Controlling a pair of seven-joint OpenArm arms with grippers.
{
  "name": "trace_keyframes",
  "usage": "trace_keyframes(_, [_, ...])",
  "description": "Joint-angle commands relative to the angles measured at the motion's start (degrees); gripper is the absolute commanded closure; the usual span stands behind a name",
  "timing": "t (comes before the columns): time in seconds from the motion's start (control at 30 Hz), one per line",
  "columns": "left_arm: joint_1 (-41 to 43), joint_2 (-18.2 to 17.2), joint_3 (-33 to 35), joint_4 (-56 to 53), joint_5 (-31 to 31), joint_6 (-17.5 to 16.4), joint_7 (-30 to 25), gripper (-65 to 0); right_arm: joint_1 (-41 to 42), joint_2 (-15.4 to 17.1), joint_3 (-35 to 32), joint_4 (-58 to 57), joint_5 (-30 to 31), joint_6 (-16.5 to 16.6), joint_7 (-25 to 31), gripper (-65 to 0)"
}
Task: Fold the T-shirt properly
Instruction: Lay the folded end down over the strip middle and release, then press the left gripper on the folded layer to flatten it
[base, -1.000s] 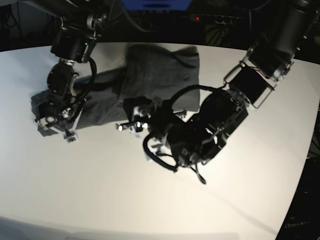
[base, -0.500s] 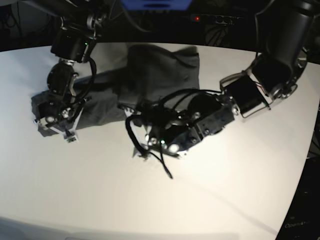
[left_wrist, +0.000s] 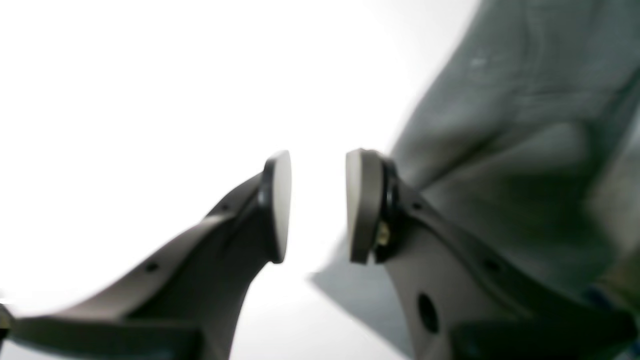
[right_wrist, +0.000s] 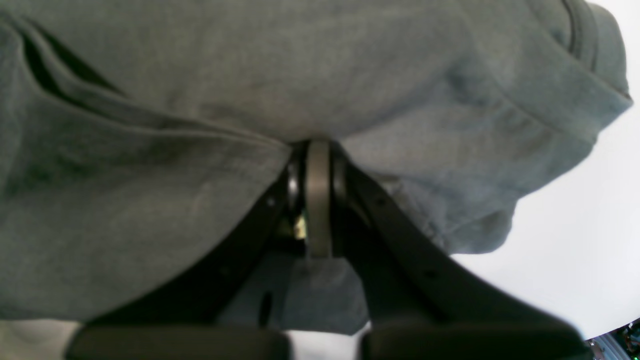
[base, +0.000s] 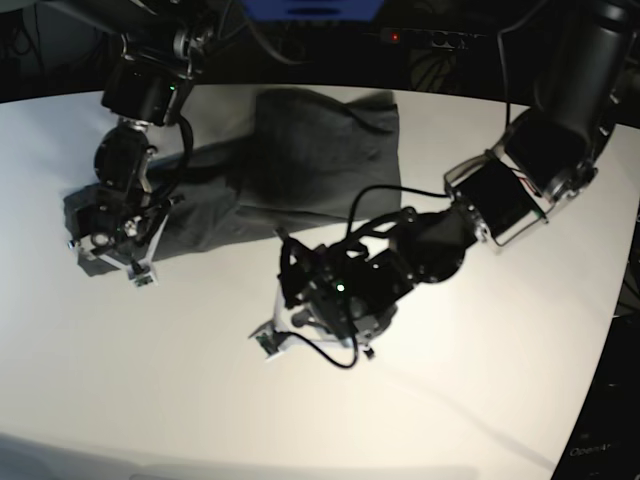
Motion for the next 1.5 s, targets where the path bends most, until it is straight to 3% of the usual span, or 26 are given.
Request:
trace_keyframes(0.0, [-1.2, 1.5, -0.6, 0.7, 1.1, -1.1, -0.5, -18.2, -0.5, -1.0, -0.3, -1.3, 4.2, 1.2, 1.2, -0.4])
trace_keyframes(0.17, [-0.5, 2.1, -0.6, 0.6, 2.6, -6.5, -0.5, -18.2, -0.5, 0.1, -0.3, -1.3, 4.1, 1.2, 1.1, -0.4])
trace_keyframes(0.47, [1.1, 1.8, -0.6, 0.6, 2.6, -7.2, -0.6, -18.2, -0.6, 0.2, -0.3, -1.3, 4.1, 1.2, 1.1, -0.4])
trace_keyframes(0.63, [2.8, 2.2, -1.3, 1.3, 2.9, -12.9, 0.5, -18.2, -0.5, 0.2, -0.3, -1.3, 4.1, 1.2, 1.1, -0.4])
trace_keyframes(0.8, [6.0, 2.2, -7.9, 1.3, 2.6, -13.5, 0.4, -18.2, -0.8, 0.1, -0.3, -1.3, 4.1, 1.2, 1.1, -0.4])
trace_keyframes(1.0, [6.2, 2.2, -8.0, 1.3, 2.3, -13.6, 0.6, -18.2, -0.9, 0.0, -0.3, -1.4, 4.1, 1.2, 0.9, -0.4])
trace_keyframes(1.2, [6.3, 2.7, -8.4, 1.3, 1.0, -23.3, 0.1, -18.2, -0.5, 0.0, -0.3, -1.4, 4.1, 1.2, 0.7, -0.4])
trace_keyframes(1.47, [6.3, 5.1, -7.9, -0.4, 0.7, -24.5, -3.8, -18.2, -0.6, 0.0, -0.3, -1.4, 4.1, 1.2, 1.0, -0.4])
